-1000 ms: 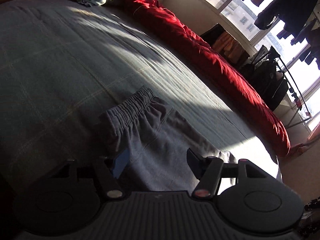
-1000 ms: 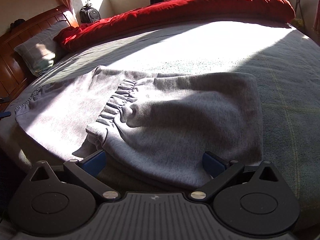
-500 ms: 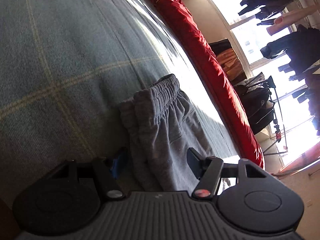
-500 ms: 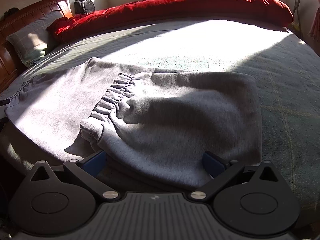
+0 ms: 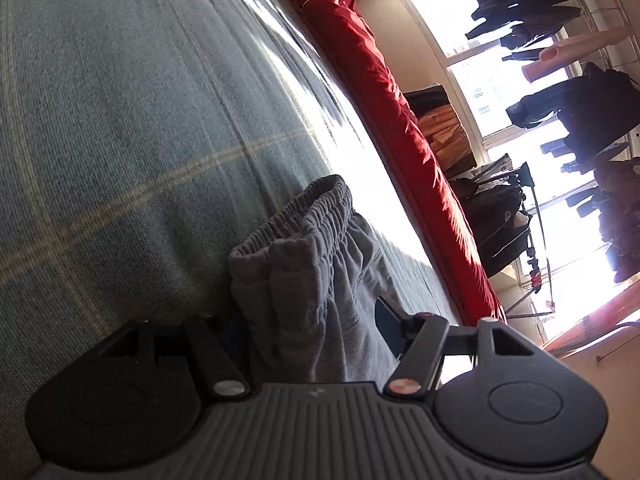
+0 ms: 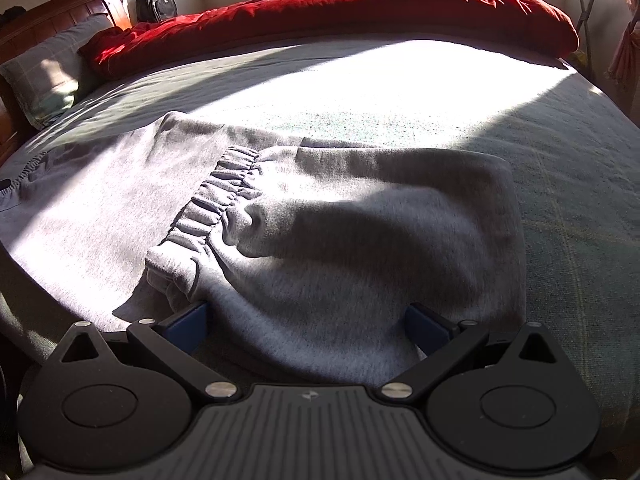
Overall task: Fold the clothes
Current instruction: 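Grasp the elastic waistband of the grey sweatpants with the left gripper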
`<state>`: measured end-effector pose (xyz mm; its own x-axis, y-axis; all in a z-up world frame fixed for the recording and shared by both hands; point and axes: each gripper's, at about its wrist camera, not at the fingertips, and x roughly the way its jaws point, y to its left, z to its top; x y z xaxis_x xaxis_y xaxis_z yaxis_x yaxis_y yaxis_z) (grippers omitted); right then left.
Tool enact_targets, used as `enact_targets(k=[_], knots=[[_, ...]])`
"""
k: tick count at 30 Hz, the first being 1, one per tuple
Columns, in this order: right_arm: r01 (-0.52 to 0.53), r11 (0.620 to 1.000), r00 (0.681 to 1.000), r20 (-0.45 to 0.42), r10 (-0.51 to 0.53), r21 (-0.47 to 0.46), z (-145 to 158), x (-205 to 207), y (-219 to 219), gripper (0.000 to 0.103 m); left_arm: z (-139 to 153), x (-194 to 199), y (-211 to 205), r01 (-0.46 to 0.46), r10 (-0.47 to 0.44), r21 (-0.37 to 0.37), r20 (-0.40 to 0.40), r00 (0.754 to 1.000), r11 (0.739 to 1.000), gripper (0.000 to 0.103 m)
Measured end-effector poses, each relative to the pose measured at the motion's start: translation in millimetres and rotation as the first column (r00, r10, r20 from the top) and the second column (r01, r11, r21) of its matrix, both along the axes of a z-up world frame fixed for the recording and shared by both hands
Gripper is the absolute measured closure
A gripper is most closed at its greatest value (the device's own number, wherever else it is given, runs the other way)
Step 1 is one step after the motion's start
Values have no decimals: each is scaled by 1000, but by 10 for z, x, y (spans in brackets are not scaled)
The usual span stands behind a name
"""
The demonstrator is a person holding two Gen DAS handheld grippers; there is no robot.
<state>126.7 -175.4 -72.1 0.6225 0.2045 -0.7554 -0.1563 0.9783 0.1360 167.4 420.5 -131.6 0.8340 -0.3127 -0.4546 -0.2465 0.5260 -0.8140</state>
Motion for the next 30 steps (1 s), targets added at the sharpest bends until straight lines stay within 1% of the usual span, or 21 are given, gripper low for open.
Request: enact_targets(k=[4, 7, 9, 13, 16, 19, 23, 26, 28, 30], knots=[[-6, 1000, 1000, 4, 6, 1, -1, -5, -9, 0, 8, -115, -63, 38, -38, 16, 11, 999, 999, 38], [-11, 1000, 1000, 2, 11, 10, 3, -1, -28, 0, -2, -170, -110, 60, -62, 42, 32, 998, 997, 38], [-11, 1000, 1000, 1, 11, 11, 1, 10, -29, 0, -14, -126, -82, 58, -59, 29, 31, 998, 998, 38], [-9, 1000, 1000, 5, 9, 9, -7, 11, -22, 0, -3, 80, -2, 42, -43, 23, 30, 999, 999, 38], [-8, 1000, 1000, 8, 8, 11, -12, 10, -24, 0, -11, 171, 1, 42, -43, 35, 33, 999, 999, 38], [-13, 1000, 1000, 8, 13, 11, -10, 11, -29, 0, -4, 97, -43, 39, -41, 43, 51, 998, 998, 38], [-16, 1000, 1000, 7, 16, 9, -11, 27, -27, 0, -6, 46, -97, 70, -75, 80, 70, 995, 994, 37], [-15, 1000, 1000, 6, 15, 4, -11, 43, -18, 0, 12, 155, -59, 66, -69, 55, 42, 997, 996, 37], [-15, 1000, 1000, 10, 15, 0, -10, 36, -11, 0, 31, 205, -70, 71, -72, 69, 23, 997, 995, 38], [-19, 1000, 1000, 13, 19, 2, -8, 24, -20, 0, 66, 219, -109, 78, -79, 103, 5, 997, 992, 41]])
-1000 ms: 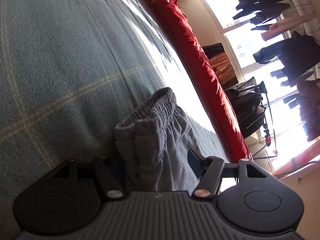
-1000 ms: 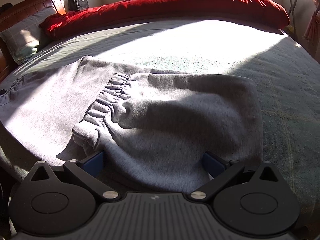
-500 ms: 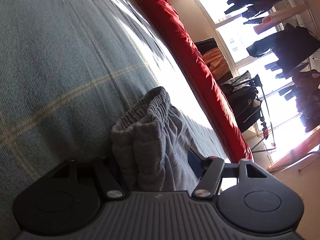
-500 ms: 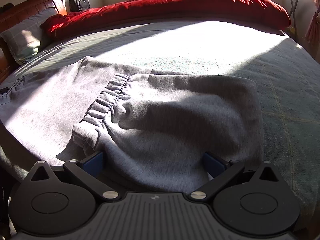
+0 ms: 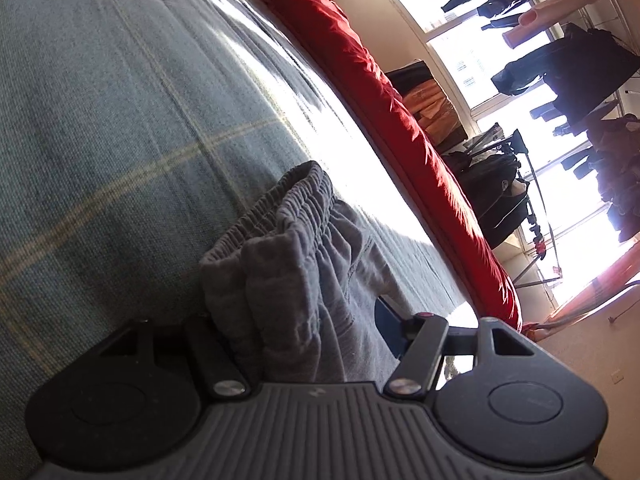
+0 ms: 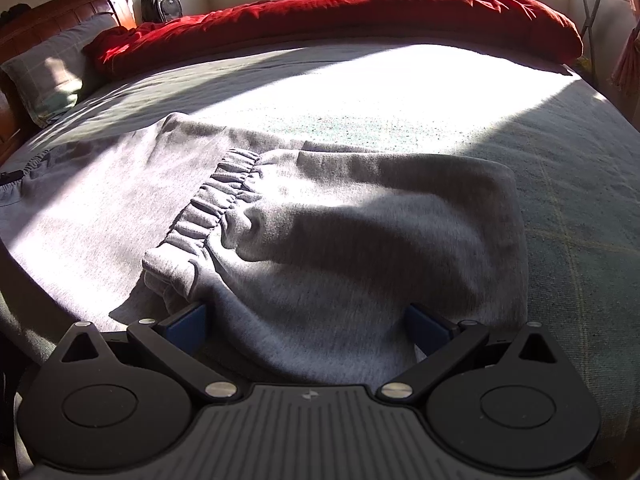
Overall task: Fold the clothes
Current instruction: 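Grasp the elastic waistband of the grey sweatpants with the left gripper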
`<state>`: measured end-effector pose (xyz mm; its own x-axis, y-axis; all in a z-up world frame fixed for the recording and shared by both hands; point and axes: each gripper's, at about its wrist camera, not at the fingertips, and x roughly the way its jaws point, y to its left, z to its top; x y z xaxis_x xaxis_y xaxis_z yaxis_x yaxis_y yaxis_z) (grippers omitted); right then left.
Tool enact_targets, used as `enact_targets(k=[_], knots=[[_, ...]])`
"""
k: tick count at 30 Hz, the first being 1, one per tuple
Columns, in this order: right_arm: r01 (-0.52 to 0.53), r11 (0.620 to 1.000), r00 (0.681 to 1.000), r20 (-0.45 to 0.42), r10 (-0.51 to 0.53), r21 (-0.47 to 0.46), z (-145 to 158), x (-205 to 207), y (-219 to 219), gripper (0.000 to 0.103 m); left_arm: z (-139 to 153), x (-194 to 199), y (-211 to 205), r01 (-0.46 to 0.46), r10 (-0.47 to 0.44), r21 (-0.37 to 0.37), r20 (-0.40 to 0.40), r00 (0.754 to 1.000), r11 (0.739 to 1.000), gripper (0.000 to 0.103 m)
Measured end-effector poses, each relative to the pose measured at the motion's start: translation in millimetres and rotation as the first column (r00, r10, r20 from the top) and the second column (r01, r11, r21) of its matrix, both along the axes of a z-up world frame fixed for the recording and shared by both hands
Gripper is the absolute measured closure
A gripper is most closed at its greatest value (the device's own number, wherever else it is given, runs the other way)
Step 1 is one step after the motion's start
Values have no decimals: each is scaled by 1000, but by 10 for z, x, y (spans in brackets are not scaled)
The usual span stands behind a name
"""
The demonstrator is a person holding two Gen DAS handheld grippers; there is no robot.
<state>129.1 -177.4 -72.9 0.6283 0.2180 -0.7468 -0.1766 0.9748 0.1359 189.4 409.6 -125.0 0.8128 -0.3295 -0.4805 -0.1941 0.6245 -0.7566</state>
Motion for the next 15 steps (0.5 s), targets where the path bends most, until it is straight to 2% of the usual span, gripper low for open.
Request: enact_targets(k=[1, 2, 3, 4, 15], knots=[[-1, 1000, 1000, 1, 1, 3, 2, -4, -6, 0, 18, 7, -21, 2, -2, 22, -10, 1000, 1000, 46], [-1, 1000, 1000, 0, 1, 5, 4, -3, -11, 0, 42, 10, -53, -5, 8, 73, -39, 999, 997, 61], [-2, 1000, 1000, -2, 2, 7, 6, 0, -13, 0, 65, 13, -83, -10, 18, 121, -65, 998, 993, 71], [-2, 1000, 1000, -3, 2, 6, 8, 1, -11, 0, 78, 13, -93, -9, 20, 142, -80, 997, 990, 75], [-21, 999, 1000, 23, 20, 48, 130, -104, -48, 0, 359, -35, -235, -15, 39, 228, -101, 994, 974, 81]])
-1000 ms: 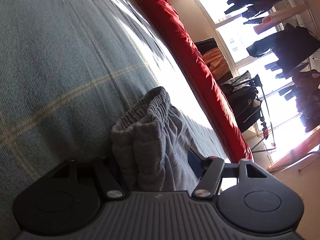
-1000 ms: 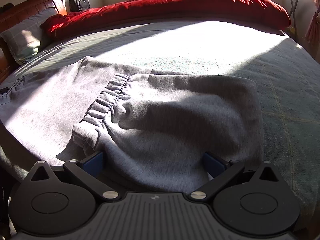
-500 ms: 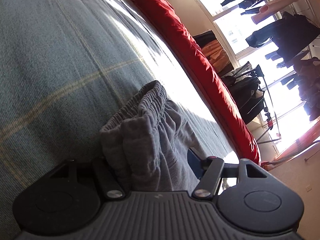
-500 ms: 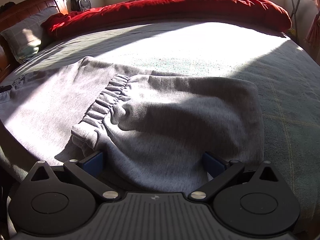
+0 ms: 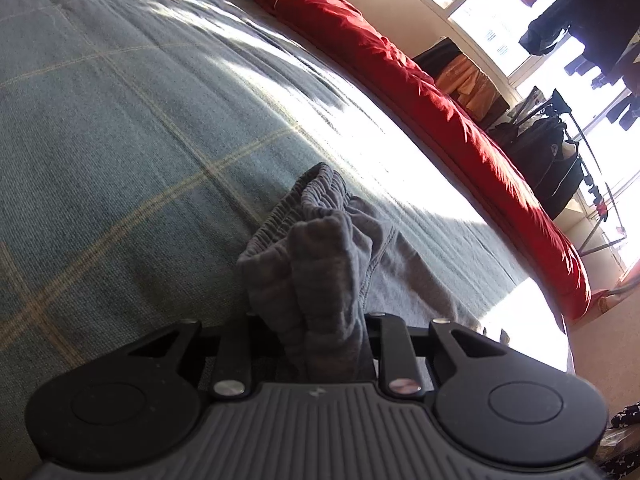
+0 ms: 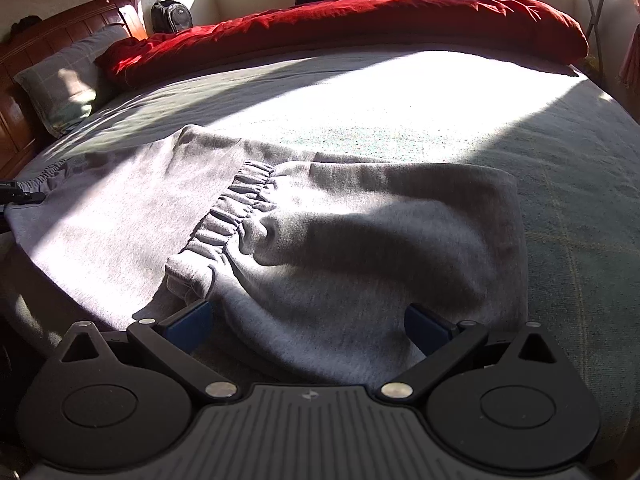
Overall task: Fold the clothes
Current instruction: 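Grasp the elastic waistband of the grey sweatpants with the left gripper, then lift the waistband with the left gripper and pull it over the pants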
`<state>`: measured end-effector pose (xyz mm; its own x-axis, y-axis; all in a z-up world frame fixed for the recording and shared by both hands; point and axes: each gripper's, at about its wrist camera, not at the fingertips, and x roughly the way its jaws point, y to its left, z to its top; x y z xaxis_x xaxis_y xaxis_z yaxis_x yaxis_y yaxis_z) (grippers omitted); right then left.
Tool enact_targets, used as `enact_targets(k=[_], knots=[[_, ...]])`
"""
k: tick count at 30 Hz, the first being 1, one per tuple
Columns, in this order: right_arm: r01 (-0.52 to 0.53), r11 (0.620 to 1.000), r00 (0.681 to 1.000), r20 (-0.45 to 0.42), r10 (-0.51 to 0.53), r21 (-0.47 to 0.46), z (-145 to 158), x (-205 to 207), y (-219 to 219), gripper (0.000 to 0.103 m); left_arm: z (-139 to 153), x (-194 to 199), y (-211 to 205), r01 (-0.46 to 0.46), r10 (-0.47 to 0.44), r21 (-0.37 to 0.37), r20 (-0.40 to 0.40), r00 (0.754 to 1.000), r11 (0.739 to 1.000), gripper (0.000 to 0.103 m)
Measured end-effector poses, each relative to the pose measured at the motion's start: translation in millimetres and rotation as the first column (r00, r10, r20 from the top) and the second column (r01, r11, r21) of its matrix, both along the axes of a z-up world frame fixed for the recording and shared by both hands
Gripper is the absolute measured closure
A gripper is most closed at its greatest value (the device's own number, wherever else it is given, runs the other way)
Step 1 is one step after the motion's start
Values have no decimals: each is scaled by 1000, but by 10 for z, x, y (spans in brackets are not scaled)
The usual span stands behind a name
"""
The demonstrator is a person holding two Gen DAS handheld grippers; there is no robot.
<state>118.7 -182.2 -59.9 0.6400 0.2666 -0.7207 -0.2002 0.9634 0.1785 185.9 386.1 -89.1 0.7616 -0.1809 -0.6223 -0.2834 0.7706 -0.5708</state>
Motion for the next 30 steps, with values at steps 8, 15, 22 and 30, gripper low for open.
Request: enact_targets(k=[8, 15, 22, 30], knots=[[-22, 1000, 998, 51, 21, 21, 146, -88, -16, 0, 429, -75, -266, 32, -37, 100, 48, 998, 994, 84], [-32, 999, 997, 74, 28, 44, 194, -165, -54, 0, 808, -115, -552, 76, -92, 137, 108, 990, 988, 84], [-48, 997, 994, 101, 42, 64, 256, -246, -75, 0, 1100, -146, -884, 122, -148, 158, 160, 976, 980, 85], [-51, 994, 992, 119, 40, 92, 293, -317, -126, 0, 1405, -191, -1283, 209, -241, 153, 232, 943, 966, 85]])
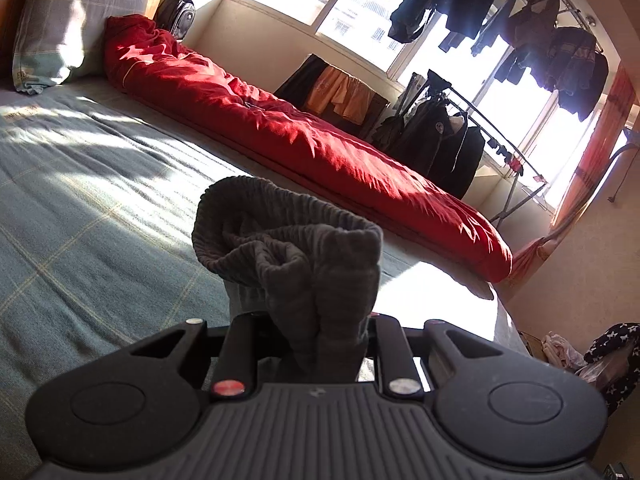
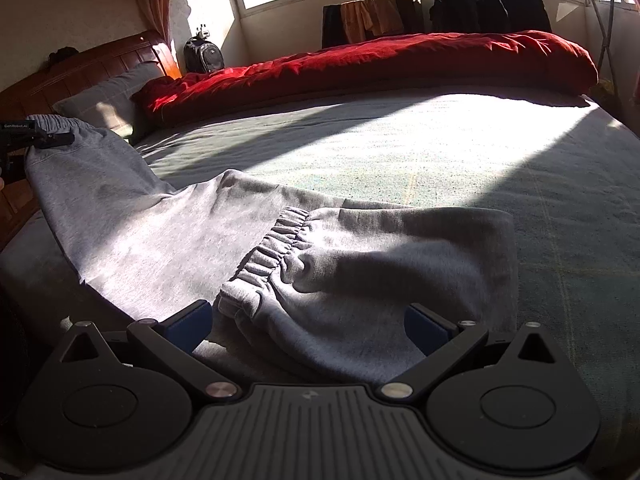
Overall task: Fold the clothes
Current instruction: 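Lift the waistband with the left gripper and pull it over the pants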
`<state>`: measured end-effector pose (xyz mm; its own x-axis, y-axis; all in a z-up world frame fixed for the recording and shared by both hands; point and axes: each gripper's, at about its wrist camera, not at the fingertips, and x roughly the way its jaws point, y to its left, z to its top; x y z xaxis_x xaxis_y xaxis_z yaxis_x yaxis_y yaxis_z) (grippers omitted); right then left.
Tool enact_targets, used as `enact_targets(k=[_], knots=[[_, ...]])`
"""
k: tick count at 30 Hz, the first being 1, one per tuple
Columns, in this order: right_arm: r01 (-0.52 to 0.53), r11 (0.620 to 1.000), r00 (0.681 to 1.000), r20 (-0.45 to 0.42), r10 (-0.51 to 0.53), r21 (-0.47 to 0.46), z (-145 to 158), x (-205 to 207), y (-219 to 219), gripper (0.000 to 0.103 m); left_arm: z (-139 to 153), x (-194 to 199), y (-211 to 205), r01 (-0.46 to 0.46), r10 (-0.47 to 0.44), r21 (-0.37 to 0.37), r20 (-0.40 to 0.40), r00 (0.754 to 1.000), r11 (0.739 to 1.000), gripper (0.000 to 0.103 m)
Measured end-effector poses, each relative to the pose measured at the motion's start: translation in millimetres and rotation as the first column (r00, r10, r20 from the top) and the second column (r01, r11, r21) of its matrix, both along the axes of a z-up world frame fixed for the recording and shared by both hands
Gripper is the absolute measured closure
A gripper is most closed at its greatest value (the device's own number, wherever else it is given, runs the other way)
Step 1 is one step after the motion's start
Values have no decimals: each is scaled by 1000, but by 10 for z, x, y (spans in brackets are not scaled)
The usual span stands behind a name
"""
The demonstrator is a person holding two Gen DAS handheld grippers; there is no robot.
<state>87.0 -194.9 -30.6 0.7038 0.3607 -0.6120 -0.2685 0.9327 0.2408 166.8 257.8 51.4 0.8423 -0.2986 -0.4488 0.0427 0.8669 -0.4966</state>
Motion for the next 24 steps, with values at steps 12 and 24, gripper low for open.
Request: enact_targets(k=[12, 24], knots=[[2, 999, 1000, 10, -2, 43, 20, -98, -111, 0, 223, 124, -651, 128, -128, -26, 34, 991, 991, 85], [20, 997, 1000, 19, -22, 73, 35, -168, -264, 0, 354, 276, -1234, 238, -232, -73, 79, 969, 969, 85]])
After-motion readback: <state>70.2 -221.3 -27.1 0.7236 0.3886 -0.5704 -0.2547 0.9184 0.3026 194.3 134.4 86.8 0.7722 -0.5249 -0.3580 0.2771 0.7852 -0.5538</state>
